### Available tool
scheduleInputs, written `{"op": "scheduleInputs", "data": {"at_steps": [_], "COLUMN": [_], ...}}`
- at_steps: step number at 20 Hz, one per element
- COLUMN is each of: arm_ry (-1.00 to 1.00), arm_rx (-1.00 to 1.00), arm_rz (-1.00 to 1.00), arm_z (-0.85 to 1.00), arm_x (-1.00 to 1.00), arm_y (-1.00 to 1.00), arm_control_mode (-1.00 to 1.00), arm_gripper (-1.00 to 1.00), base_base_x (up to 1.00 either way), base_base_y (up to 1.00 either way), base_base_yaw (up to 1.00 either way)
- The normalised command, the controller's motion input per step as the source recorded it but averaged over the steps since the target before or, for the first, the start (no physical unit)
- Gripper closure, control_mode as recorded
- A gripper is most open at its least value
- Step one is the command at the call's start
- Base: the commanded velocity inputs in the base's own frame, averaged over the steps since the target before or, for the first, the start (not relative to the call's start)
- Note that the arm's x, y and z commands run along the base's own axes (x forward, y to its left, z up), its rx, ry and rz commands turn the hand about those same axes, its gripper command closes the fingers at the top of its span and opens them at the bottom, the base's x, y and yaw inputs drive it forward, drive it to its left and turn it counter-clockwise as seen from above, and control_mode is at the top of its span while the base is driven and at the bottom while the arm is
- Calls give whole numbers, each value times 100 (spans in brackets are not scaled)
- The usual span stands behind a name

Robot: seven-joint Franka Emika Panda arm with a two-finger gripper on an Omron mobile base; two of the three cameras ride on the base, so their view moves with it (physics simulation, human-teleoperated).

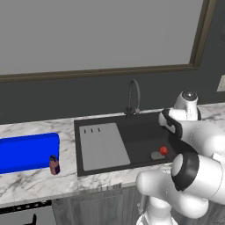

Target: Pick up all produce items and place them in the sink. Turn on the sink faucet to wash them. Then turn the sink off and put them in the tray.

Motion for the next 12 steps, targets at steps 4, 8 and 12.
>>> {"op": "scheduleInputs", "data": {"at_steps": [4,8,12], "arm_ry": [6,5,4], "arm_rx": [2,2,2], "arm_rz": [-12,-4,-2], "arm_z": [-14,-19,-17], "arm_x": [-19,-12,-3], "arm_y": [-4,-3,0], "arm_control_mode": [-100,-100,-100], "arm_gripper": [-100,-100,-100], "base_base_x": [0,0,0], "base_base_y": [0,0,0], "base_base_yaw": [0,0,0]}}
